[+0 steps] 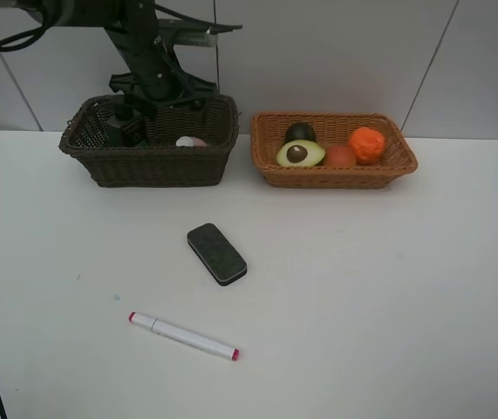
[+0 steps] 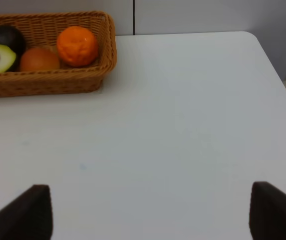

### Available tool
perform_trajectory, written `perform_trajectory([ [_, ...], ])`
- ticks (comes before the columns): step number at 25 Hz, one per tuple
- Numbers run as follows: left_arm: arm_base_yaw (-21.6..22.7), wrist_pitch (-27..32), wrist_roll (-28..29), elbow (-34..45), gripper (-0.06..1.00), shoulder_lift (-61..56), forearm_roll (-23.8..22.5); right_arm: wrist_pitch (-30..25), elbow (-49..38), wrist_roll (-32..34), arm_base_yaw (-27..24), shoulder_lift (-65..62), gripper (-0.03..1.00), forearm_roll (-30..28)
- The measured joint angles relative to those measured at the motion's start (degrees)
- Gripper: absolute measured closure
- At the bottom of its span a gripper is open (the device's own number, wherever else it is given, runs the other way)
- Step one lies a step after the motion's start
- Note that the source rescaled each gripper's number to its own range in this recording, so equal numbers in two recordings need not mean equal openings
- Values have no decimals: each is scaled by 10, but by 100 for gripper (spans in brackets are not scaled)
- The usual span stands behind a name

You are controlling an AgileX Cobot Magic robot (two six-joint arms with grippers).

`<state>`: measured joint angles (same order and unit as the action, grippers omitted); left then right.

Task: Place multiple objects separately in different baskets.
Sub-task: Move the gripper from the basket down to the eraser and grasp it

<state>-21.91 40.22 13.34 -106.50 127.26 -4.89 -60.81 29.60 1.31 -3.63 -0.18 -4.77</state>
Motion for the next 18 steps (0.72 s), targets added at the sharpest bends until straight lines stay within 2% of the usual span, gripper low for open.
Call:
perform_trajectory([
  [3, -3, 9, -28, 0, -6, -20, 7, 0, 0, 0, 0, 0, 3, 0],
  [7, -14, 29, -112, 0, -6, -57, 12, 0, 0, 0, 0, 0, 3, 0],
  [10, -28, 52, -212, 0, -6, -83, 15, 0, 0, 0, 0, 0, 3, 0],
  [13, -44, 79, -340, 0, -6, -105, 25, 0, 0, 0, 0, 0, 3, 0],
  [16, -56, 119, -477, 0, -6, -121, 49, 0, 0, 0, 0, 0, 3, 0],
  [18, -63, 147, -534, 0, -6, -128, 71, 0, 0, 0, 0, 0, 3, 0],
])
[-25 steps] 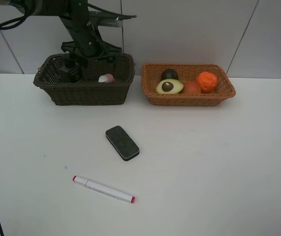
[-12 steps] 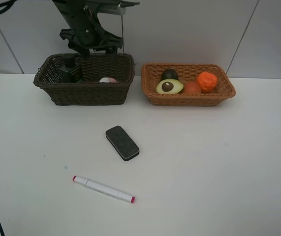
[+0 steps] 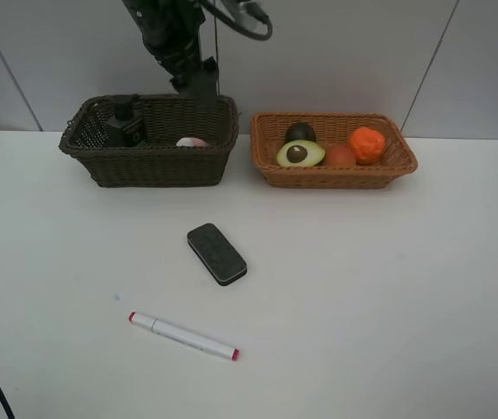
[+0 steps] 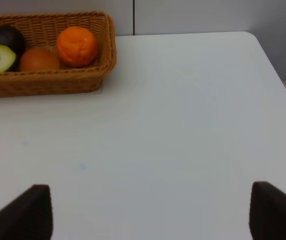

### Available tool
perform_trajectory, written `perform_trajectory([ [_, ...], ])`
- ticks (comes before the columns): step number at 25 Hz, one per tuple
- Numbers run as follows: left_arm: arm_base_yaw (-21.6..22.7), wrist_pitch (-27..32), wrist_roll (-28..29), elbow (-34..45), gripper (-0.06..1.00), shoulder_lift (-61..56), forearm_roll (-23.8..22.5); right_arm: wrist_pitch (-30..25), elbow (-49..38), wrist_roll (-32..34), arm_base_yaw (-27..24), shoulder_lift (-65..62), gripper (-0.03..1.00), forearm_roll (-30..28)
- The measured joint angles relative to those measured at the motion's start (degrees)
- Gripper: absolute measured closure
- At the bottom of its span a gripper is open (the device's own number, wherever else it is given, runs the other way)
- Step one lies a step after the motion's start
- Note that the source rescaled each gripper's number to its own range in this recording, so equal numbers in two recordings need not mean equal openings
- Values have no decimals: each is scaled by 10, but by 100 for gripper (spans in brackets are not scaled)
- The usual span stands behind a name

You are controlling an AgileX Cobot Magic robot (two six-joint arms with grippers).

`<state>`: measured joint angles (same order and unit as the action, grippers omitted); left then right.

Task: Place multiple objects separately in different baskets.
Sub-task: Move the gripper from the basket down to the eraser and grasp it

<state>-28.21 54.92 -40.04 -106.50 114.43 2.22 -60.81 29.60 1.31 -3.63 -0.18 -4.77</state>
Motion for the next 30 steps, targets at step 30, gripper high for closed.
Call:
perform_trajectory([
  [30, -106, 63, -528, 106, -6, 80, 5, 0, 0, 0, 0, 0, 3, 0],
])
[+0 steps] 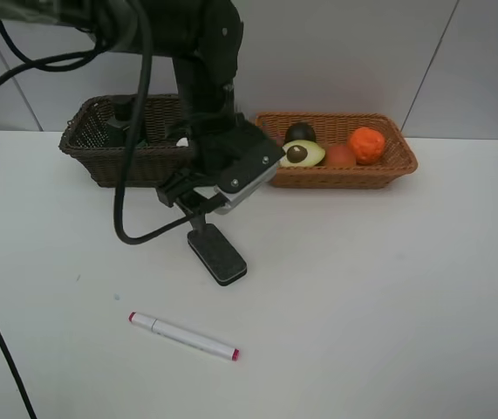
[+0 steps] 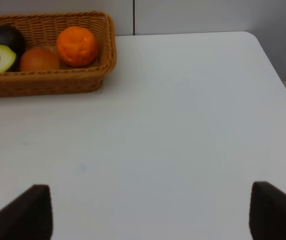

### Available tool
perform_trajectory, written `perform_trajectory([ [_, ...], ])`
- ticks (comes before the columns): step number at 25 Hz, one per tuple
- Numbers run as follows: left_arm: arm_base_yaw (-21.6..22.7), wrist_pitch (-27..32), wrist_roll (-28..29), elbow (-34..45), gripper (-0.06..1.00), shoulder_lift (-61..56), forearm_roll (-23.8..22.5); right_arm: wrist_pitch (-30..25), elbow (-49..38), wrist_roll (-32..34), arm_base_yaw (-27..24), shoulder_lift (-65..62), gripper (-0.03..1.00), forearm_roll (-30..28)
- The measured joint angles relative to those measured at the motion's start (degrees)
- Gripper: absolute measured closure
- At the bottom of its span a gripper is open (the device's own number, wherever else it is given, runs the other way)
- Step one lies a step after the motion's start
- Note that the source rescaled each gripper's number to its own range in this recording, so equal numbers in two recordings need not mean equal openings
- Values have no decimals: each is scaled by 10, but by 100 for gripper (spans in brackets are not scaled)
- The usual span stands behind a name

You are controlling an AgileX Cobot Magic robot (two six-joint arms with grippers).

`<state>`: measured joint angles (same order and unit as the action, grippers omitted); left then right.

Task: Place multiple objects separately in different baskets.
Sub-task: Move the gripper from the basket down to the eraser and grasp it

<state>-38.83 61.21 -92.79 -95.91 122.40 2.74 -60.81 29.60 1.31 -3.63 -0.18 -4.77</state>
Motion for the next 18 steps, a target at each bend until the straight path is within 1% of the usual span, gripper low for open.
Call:
perform_trajectory([
  [4, 0, -38, -57, 33, -6, 3, 1, 0, 0, 0, 0, 0, 3, 0],
  [8, 0, -67, -97, 60, -6, 3, 5, 0, 0, 0, 0, 0, 3, 0],
  [11, 0, -76, -112, 76, -6, 5, 9, 0, 0, 0, 0, 0, 3, 0],
  [18, 0, -83, -123, 83, -6, 34, 14, 0, 0, 0, 0, 0, 3, 0],
])
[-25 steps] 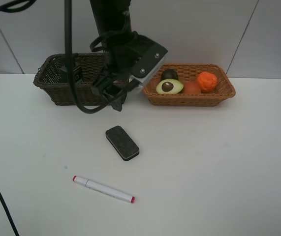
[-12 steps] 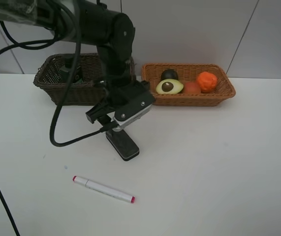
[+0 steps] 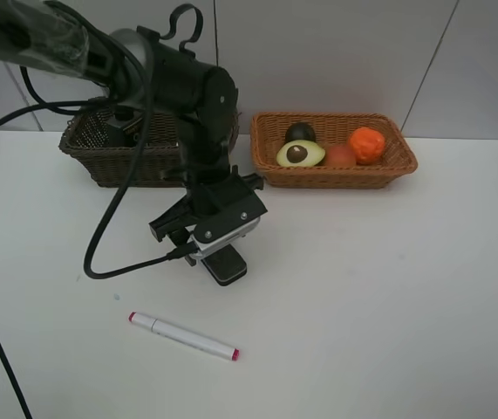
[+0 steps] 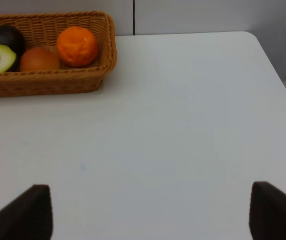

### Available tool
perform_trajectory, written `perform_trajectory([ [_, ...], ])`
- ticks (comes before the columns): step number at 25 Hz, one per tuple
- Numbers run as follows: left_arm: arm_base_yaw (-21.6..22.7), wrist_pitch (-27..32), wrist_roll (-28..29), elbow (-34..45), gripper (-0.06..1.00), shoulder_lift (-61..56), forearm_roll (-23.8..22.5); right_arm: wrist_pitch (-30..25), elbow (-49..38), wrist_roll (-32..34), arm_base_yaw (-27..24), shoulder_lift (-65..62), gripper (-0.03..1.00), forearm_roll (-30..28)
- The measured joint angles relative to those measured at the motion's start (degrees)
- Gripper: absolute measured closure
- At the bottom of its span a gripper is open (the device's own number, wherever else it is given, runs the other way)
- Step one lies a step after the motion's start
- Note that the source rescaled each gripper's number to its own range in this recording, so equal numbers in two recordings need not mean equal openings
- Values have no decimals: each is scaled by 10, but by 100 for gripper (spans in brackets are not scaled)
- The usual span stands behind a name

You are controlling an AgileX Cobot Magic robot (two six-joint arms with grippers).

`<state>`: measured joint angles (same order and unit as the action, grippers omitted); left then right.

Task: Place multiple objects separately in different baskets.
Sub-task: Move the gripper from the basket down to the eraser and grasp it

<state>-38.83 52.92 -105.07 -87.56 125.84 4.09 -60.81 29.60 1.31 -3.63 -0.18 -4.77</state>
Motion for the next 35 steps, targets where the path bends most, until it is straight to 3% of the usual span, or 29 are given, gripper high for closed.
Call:
perform_trajectory([
  [20, 0, -12, -15, 1, -4, 34, 2, 0, 0, 0, 0, 0, 3, 0],
  [22, 0, -16, -15, 1, 3, 34, 2, 0, 0, 0, 0, 0, 3, 0],
  [25, 0, -16, -15, 1, 36, 34, 2, 0, 0, 0, 0, 0, 3, 0],
  [26, 0, -15, -13, 1, 42, 34, 2, 0, 0, 0, 0, 0, 3, 0],
  [35, 0, -15, 1, 1, 41, 34, -5, 0, 0, 0, 0, 0, 3, 0],
])
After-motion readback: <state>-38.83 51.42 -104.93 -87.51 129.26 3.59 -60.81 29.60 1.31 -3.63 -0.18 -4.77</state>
